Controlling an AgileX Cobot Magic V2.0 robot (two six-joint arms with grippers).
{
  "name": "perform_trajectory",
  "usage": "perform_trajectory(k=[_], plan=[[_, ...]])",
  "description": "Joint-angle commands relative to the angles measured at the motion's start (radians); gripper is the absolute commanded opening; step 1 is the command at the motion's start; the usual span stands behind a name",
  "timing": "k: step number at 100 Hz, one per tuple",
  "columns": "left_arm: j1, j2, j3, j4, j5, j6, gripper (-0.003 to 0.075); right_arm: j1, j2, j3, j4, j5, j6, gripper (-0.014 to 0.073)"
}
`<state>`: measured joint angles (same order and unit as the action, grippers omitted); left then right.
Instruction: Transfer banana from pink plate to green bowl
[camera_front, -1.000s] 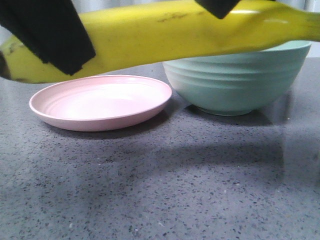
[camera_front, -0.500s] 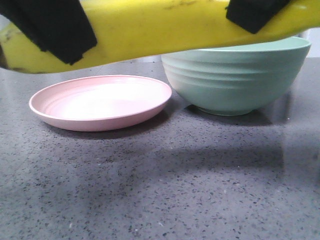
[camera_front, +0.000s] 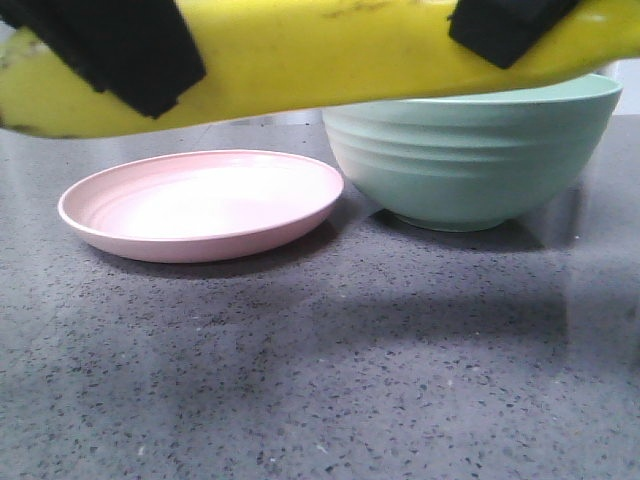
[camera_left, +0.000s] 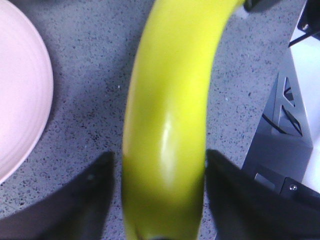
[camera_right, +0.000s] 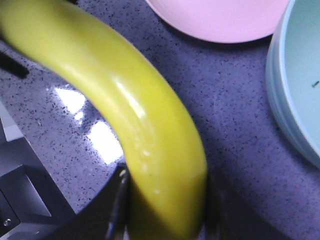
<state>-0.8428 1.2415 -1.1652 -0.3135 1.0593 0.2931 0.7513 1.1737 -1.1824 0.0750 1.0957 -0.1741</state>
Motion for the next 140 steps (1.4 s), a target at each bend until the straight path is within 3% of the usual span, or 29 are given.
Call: perform_trajectory(k=[1, 24, 49, 88, 123, 132, 140], plan=[[-0.008, -0.027, -0.036, -0.037, -0.043, -0.020, 0.0501, -0.002, -0.018, -0.034, 0.007, -0.057, 0.013, -0.0079], [-0.008, -0.042, -0.052, -0.032, -0.043, -0.036, 0.0494, -0.022, -0.018, -0.042, -0.188, -0.055, 0.149, -0.0079], [-0.008, -0.078, -0.115, -0.025, -0.045, -0.058, 0.0494, -0.109, -0.019, -0.108, -0.197, -0.087, 0.174, -0.0079], [-0.008, -0.085, -0.119, -0.025, -0.074, -0.061, 0.0494, -0.373, 0.033, -0.124, -0.234, -0.143, 0.235, -0.0079], [-0.008, -0.085, -0.119, -0.025, -0.087, -0.064, 0.0494, -0.403, 0.161, -0.124, -0.234, -0.209, 0.260, -0.0076], [-0.008, -0.085, -0.119, -0.025, -0.087, -0.070, 0.0494, -0.403, 0.176, -0.124, -0.234, -0.230, 0.260, -0.0004], [-0.008, -0.085, -0.119, -0.025, -0.087, -0.075, 0.0494, -0.403, 0.183, -0.124, -0.234, -0.239, 0.260, 0.0135]])
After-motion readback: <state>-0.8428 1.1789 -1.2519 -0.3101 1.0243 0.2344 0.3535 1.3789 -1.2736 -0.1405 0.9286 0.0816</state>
